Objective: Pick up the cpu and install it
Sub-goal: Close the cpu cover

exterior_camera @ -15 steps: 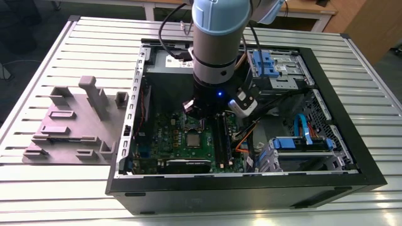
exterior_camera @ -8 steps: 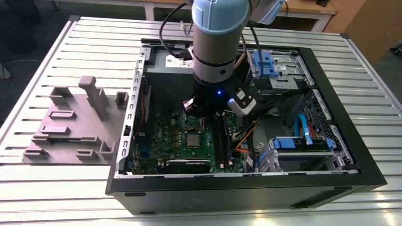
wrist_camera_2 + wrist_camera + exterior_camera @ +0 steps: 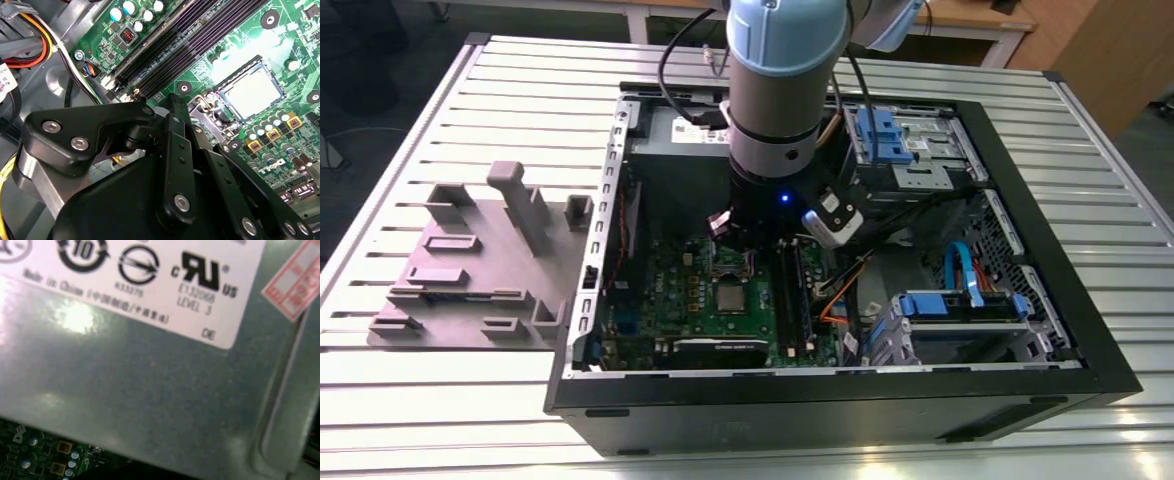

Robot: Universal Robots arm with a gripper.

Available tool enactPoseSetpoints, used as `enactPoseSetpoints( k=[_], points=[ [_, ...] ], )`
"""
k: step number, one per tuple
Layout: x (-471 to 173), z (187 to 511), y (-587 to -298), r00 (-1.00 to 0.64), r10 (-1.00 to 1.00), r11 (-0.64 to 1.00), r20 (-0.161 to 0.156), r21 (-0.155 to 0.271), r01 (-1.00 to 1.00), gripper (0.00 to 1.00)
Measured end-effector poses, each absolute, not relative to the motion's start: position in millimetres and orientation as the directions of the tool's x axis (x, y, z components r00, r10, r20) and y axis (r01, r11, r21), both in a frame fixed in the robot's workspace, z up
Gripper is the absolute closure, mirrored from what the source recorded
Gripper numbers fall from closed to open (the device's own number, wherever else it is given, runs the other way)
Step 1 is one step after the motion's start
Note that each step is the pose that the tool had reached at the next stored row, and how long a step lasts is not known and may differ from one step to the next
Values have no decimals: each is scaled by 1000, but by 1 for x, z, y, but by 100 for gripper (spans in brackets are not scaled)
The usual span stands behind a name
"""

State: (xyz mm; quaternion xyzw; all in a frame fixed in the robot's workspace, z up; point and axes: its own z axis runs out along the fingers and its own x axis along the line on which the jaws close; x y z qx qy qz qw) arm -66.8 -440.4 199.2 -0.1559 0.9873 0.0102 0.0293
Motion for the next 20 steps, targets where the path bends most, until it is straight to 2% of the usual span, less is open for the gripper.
enactPoseSetpoints(
  k=[20],
  points=[
    [-71,209,-440,-950,-307,951,-63,14,-308,90]
  ],
)
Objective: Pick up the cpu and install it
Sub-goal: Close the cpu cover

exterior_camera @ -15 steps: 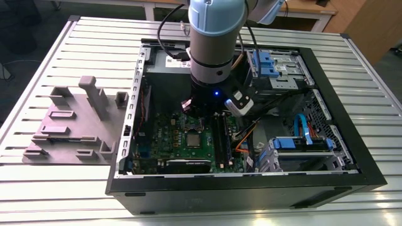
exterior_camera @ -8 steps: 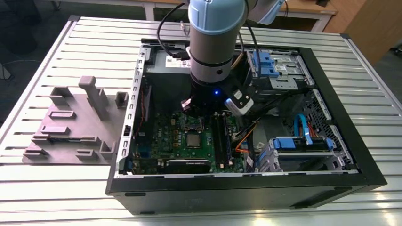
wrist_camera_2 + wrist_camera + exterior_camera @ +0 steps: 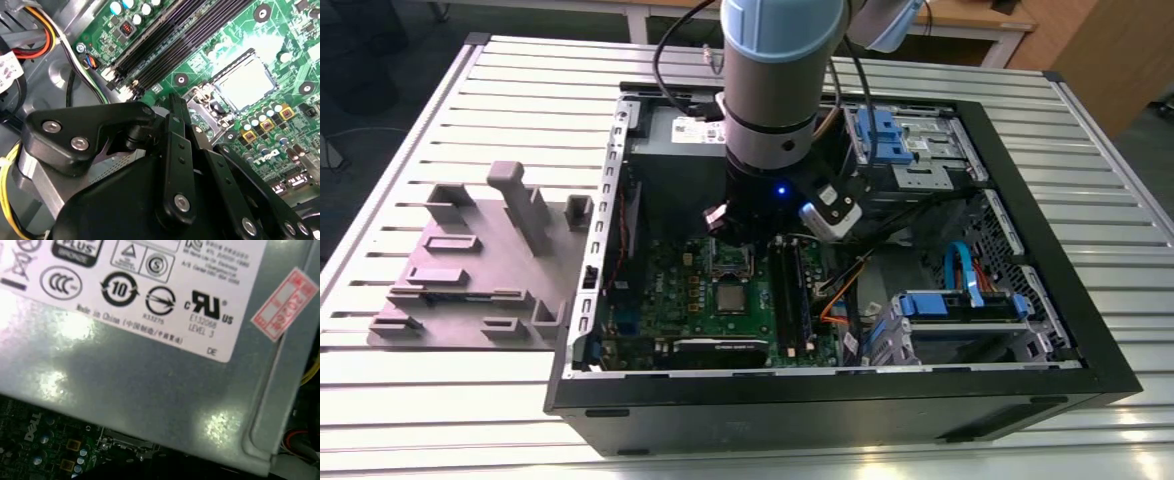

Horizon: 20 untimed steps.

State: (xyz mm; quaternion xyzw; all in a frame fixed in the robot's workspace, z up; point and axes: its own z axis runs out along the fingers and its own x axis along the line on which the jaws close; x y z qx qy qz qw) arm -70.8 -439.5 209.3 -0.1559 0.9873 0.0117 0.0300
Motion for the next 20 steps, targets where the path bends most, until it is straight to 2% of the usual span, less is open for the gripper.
enactPoseSetpoints(
  k=[12,20],
  points=[
    [-70,203,-435,-950,-304,950,-75,50,-308,90],
    [-71,203,-435,-949,-304,949,-78,57,-309,90]
  ],
)
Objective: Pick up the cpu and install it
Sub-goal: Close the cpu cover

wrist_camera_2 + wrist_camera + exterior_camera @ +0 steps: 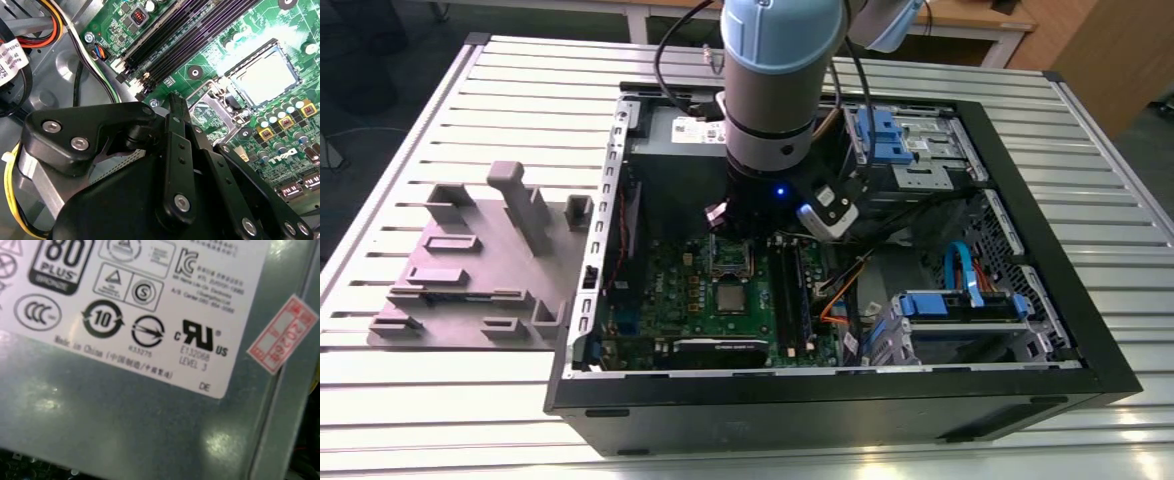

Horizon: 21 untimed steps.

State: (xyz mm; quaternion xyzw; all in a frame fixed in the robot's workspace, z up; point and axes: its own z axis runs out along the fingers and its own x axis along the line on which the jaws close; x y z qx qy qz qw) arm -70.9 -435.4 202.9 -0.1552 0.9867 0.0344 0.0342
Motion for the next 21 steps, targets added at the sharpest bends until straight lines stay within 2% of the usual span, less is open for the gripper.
enactPoseSetpoints(
  k=[21],
  points=[
    [-73,210,-441,-949,-304,949,-82,60,-309,90]
  ],
)
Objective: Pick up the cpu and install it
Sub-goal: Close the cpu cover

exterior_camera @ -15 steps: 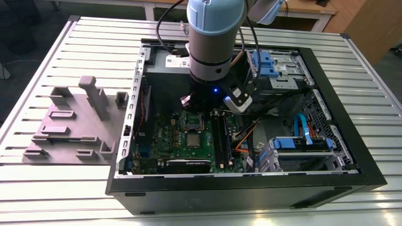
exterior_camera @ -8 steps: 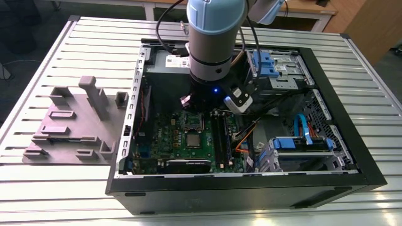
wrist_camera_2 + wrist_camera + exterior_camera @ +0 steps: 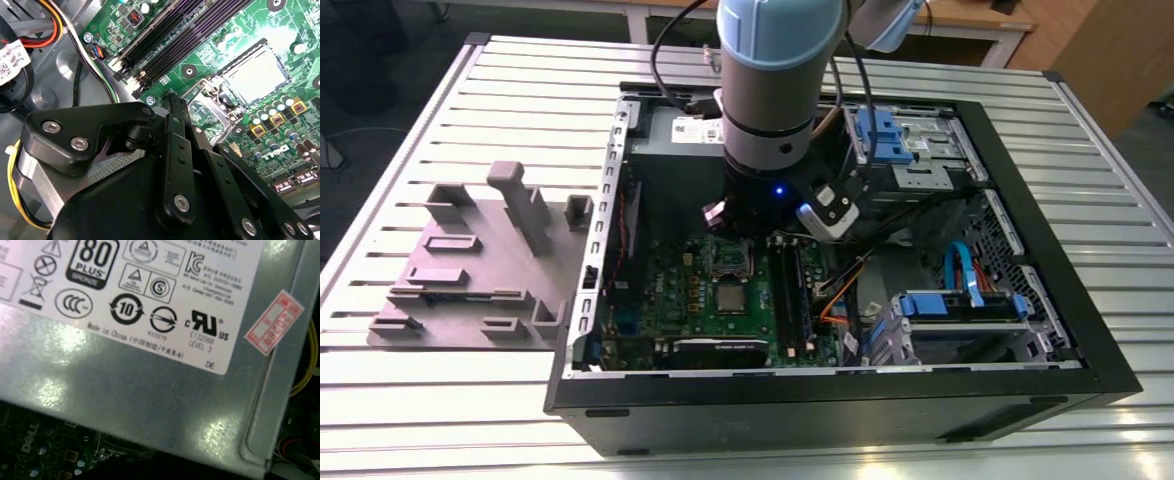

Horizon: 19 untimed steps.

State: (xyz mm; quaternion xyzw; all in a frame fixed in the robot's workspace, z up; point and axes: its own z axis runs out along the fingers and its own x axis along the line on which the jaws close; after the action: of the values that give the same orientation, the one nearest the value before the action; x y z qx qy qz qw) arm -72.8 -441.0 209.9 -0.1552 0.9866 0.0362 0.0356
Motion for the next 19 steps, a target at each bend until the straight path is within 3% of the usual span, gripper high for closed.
enactPoseSetpoints(
  k=[19],
  points=[
    [-70,211,-444,-949,-305,948,-81,64,-310,90]
  ],
)
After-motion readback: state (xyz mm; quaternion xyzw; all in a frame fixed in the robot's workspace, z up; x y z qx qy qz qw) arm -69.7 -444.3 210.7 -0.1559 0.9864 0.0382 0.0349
